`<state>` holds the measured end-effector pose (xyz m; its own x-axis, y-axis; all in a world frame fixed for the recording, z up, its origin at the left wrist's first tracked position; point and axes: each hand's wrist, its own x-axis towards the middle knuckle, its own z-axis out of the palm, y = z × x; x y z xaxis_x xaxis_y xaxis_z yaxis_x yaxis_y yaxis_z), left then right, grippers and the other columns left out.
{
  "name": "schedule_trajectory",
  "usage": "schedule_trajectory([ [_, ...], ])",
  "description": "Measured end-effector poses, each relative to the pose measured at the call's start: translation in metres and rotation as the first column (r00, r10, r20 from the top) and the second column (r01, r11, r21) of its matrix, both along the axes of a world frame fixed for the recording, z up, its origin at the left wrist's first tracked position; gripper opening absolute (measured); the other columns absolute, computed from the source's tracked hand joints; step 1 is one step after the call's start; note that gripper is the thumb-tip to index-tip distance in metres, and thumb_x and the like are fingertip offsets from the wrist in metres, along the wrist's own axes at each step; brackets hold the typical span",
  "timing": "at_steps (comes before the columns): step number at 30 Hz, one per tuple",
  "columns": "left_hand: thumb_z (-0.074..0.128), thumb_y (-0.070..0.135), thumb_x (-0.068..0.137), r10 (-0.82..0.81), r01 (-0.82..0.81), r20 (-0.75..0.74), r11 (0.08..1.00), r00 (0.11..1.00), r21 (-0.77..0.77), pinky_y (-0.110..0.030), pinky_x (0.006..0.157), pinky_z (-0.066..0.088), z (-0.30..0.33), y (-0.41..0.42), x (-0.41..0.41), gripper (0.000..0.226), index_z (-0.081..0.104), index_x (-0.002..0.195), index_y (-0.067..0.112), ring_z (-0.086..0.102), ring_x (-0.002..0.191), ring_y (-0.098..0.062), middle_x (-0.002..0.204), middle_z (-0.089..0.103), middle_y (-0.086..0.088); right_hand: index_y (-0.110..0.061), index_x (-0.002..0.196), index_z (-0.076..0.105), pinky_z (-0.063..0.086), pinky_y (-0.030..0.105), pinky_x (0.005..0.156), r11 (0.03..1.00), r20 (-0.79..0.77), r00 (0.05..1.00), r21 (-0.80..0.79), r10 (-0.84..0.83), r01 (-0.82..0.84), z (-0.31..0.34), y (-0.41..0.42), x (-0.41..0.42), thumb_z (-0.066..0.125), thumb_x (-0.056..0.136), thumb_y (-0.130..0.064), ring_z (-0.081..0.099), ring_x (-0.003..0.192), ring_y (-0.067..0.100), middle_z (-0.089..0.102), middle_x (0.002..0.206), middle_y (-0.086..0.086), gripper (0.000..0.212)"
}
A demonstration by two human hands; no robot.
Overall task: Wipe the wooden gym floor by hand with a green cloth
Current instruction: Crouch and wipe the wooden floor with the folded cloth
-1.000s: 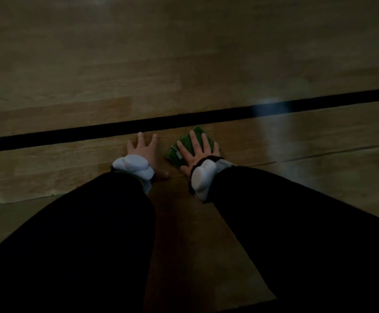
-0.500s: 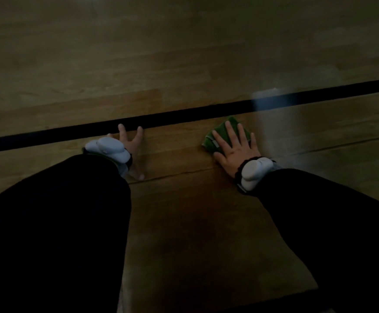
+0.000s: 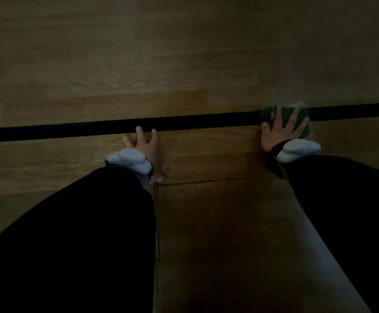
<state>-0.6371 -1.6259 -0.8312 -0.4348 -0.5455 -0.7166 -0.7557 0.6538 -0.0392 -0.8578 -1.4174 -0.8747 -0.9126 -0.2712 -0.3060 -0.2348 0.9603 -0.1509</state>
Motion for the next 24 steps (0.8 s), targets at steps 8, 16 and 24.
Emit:
schedule_trajectory([
  [8, 0.084, 0.032, 0.067, -0.001, 0.001, -0.013, 1.000, 1.000, 0.030, -0.062, 0.113, 0.013, 0.002, -0.002, 0.001, 0.130, -0.014, 0.150, 0.026, -0.012, 0.140, -0.051, 0.156, -0.024, -0.012, -0.029, 0.152, 0.006, -0.004, 0.058, 0.114, 0.994, -0.090, 0.992, 0.042, -0.093, 0.097, -0.005, -0.018, 0.009, 0.029, 0.099, -0.046, -0.008, 0.146, 0.036, -0.008, 0.160, 0.008, 0.060],
  [16, 0.086, 0.033, 0.063, 0.007, -0.007, -0.002, 1.000, 1.000, 0.011, -0.064, 0.112, 0.016, -0.003, -0.002, -0.001, 0.133, -0.014, 0.150, 0.028, -0.011, 0.139, -0.052, 0.156, -0.023, -0.011, -0.031, 0.152, -0.001, -0.001, 0.060, 0.114, 0.995, 0.014, 0.995, 0.039, 0.096, -0.097, 0.003, -0.027, 0.017, 0.023, 0.100, -0.047, -0.010, 0.145, 0.036, -0.012, 0.160, 0.007, 0.060],
  [24, 0.085, 0.036, 0.064, 0.005, -0.005, 0.026, 1.000, 1.000, 0.014, -0.063, 0.112, 0.016, -0.003, -0.003, -0.003, 0.133, -0.016, 0.149, 0.027, -0.012, 0.139, -0.052, 0.156, -0.024, -0.011, -0.034, 0.152, -0.002, -0.006, 0.056, 0.115, 0.847, 0.012, 0.847, -0.034, 0.531, -0.531, 0.007, -0.101, 0.091, 0.025, 0.099, -0.046, -0.014, 0.145, 0.034, -0.015, 0.159, 0.006, 0.060],
])
